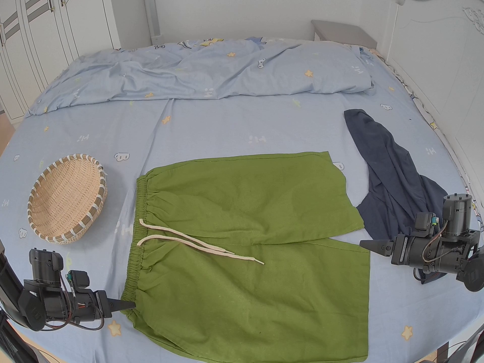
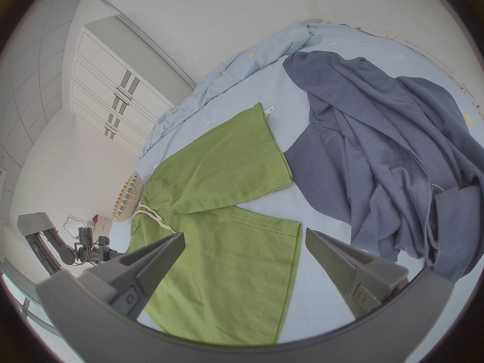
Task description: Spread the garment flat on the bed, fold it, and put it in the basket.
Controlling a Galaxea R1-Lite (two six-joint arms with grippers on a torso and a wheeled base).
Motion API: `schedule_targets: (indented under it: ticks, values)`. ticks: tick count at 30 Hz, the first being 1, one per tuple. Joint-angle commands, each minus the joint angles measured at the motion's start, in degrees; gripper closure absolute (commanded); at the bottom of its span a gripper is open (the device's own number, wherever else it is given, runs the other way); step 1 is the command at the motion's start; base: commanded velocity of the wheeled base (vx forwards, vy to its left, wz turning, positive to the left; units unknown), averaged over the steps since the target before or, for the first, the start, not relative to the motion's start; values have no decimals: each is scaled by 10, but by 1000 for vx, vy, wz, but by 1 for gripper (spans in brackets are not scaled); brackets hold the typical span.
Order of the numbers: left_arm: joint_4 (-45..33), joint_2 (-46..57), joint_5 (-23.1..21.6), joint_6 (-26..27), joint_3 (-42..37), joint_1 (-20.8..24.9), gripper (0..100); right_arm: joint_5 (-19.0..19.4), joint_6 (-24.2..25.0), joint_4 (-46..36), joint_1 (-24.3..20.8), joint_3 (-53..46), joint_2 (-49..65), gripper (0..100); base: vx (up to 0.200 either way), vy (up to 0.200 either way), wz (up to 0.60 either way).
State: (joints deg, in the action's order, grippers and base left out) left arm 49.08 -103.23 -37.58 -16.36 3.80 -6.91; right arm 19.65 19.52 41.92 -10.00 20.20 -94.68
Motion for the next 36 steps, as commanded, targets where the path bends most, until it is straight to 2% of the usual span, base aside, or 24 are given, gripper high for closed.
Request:
schedule_targets:
  ticks: [1, 8, 14, 21, 24, 29, 30, 32, 36]
  values:
    - [1, -2, 0, 0, 0, -3, 100, 0, 0, 0, 0, -1, -1, 0, 0, 0, 0]
    - [1, 29, 1, -1, -25, -6, 100, -1, 1, 0, 2, -2, -1, 0, 0, 0, 0]
    - [-82, 110, 0, 5, -38, -31, 100, 0, -5, -5, 0, -75, 30, 0, 0, 0, 0]
    - [-79, 69, 5, 9, -36, -36, 100, 6, -29, -3, -1, -175, 35, 0, 0, 0, 0]
    - [-57, 45, 5, 19, -38, -36, 100, 27, -45, -8, -11, -202, 31, 0, 0, 0, 0]
    - [-49, 33, 7, 24, -38, -37, 100, 67, -46, -64, -27, -202, 32, 0, 0, 0, 0]
    - [-49, 33, 7, 24, -38, -37, 100, 94, -50, -79, -35, -202, 29, 0, 0, 0, 0]
    - [-49, 33, 6, 24, -38, -37, 100, 107, -57, -79, -43, -201, 12, 0, 0, 0, 0]
    - [-49, 35, 6, 23, -38, -38, 100, 108, -73, -78, -56, -201, -27, 0, 0, 0, 0]
